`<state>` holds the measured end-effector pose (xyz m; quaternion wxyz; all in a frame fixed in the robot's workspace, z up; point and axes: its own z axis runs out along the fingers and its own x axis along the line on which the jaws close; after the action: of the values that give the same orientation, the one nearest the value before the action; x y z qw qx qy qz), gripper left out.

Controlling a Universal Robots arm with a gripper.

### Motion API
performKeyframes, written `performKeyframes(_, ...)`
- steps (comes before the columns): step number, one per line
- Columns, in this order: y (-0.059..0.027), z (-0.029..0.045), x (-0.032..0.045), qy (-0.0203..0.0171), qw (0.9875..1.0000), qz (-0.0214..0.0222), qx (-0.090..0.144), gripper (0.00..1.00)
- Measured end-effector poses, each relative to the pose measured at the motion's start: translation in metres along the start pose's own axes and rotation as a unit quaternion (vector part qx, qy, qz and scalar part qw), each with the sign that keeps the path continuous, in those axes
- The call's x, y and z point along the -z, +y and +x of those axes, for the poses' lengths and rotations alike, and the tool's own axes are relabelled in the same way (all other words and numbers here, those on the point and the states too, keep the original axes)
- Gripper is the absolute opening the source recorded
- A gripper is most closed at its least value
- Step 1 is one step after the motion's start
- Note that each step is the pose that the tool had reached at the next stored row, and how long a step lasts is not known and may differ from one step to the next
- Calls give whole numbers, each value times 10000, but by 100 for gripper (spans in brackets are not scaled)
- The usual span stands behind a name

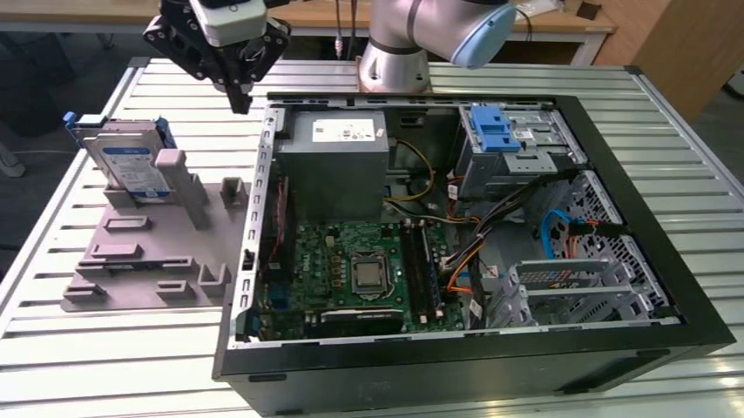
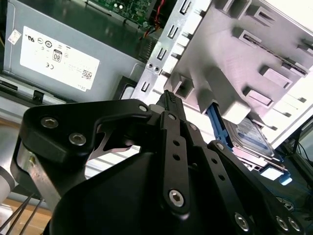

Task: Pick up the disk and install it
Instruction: 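Reach for the disk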

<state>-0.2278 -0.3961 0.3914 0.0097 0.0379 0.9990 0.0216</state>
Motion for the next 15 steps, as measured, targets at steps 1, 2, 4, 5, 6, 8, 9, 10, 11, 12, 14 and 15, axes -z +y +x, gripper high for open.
performKeyframes(1, -1, 16, -1, 1, 10000, 0, 0, 11)
performKeyframes(2, -2, 30, -1, 2, 10000, 0, 0, 11)
performKeyframes(4, -3, 64, -1, 4, 10000, 0, 0, 11)
performKeyframes(5, -2, 86, -1, 6, 10000, 0, 0, 11)
performKeyframes(6, 0, 116, -1, 9, 10000, 1, -1, 11)
performKeyframes(8, 9, 167, -3, 19, 10000, 1, -2, 11)
performKeyframes(9, 13, 189, -3, 28, 10000, 2, -3, 11)
performKeyframes(10, 18, 208, -5, 40, 10000, 2, -5, 11)
performKeyframes(11, 23, 223, -6, 58, 10000, 4, -7, 11)
performKeyframes(12, 27, 235, -6, 84, 10000, 6, -10, 11)
performKeyframes(14, 37, 261, -9, 140, 9999, 11, -17, 11)
performKeyframes(15, 41, 278, -11, 161, 9999, 12, -19, 11)
